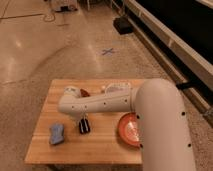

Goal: Place the eraser on the white sponge

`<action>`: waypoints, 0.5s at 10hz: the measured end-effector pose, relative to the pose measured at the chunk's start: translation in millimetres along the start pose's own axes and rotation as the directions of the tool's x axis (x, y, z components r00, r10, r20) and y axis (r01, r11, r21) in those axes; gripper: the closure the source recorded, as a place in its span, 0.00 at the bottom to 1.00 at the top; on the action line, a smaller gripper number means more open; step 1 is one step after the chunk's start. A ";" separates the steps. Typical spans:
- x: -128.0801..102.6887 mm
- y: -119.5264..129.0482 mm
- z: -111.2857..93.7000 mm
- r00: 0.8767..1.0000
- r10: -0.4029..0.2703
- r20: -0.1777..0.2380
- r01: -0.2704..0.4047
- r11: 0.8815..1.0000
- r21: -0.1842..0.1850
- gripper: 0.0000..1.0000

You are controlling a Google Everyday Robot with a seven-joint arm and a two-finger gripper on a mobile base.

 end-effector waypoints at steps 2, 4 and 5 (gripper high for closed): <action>16.8 -26.0 -18.1 0.999 -0.035 -0.011 0.035 0.999 0.002 0.93; 24.8 -34.3 -23.6 0.999 -0.051 -0.018 0.051 0.999 0.002 0.93; 23.6 -34.0 -24.0 0.998 -0.053 -0.018 0.054 0.999 0.003 0.93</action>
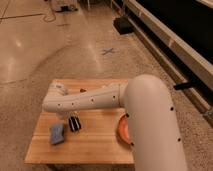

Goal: Place the eraser on the white sponge

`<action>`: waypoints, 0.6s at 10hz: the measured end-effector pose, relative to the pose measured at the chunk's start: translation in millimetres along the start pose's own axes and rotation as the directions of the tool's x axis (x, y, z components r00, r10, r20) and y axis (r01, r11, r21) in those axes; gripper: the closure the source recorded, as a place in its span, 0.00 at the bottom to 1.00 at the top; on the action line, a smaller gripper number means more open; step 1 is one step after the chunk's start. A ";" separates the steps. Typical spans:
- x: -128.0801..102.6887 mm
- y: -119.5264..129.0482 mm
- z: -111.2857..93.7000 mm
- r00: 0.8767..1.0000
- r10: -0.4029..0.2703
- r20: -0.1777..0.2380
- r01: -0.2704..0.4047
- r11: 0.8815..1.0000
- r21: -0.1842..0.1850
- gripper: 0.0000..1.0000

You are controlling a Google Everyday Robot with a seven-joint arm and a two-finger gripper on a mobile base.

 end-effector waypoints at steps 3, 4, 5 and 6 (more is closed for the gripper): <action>8.6 -29.5 -3.2 0.999 -0.042 -0.022 0.042 0.999 0.019 0.69; 12.0 -38.1 -3.1 0.999 -0.047 -0.024 0.048 0.999 0.022 0.62; 12.2 -48.6 2.2 0.998 -0.064 -0.027 0.064 0.997 0.031 0.50; 9.8 -49.2 6.1 0.997 -0.070 -0.024 0.070 0.997 0.028 0.40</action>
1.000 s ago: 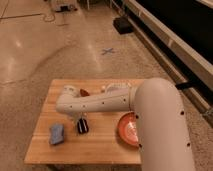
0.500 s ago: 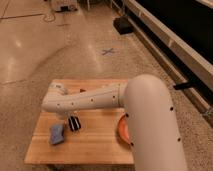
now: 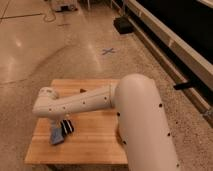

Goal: Place the eraser on the white sponge

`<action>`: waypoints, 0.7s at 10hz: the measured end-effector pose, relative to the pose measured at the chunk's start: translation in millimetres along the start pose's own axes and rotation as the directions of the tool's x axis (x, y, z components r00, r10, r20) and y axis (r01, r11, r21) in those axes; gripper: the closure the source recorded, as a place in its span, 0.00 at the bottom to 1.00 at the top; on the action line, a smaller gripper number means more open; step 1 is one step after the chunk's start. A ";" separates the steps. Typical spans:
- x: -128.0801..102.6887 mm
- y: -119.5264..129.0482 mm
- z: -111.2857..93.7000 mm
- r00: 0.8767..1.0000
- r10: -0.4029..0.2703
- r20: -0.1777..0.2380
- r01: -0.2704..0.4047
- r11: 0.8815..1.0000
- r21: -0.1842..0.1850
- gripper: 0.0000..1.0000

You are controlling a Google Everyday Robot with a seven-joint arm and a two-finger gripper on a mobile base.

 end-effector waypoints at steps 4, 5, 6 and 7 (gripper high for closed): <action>-4.7 -5.1 -1.5 1.000 -0.006 0.009 0.006 1.000 0.000 0.34; -3.9 -6.6 -1.2 1.000 -0.002 0.009 0.002 1.000 0.001 0.34; -3.5 -9.5 -2.0 1.000 -0.001 0.011 0.001 1.000 0.003 0.34; -3.4 -12.8 -1.9 1.000 -0.002 0.017 0.002 1.000 0.005 0.34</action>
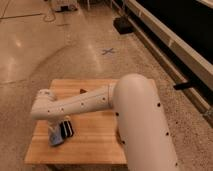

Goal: Place the eraser on the white sponge

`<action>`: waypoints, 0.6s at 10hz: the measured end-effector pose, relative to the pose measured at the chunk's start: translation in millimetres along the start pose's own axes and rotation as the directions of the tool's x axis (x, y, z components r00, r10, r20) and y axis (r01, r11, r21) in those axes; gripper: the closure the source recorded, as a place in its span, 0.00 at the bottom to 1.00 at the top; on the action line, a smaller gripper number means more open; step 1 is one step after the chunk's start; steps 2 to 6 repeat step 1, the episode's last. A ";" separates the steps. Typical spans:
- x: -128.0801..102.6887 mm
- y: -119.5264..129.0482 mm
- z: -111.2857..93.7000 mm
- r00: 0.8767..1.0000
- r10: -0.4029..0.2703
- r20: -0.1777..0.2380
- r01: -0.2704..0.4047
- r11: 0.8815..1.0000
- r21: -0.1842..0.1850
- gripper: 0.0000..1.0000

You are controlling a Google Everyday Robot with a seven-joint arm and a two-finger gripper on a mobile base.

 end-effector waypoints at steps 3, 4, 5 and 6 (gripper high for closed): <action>0.3 -0.3 -0.5 1.000 0.002 0.001 -0.002 1.000 0.001 0.34; 0.3 -0.3 -0.5 1.000 0.002 0.001 -0.002 1.000 0.001 0.34; 0.3 -0.3 -0.5 1.000 0.002 0.001 -0.002 1.000 0.001 0.34; 0.3 -0.3 -0.5 1.000 0.002 0.001 -0.002 1.000 0.001 0.34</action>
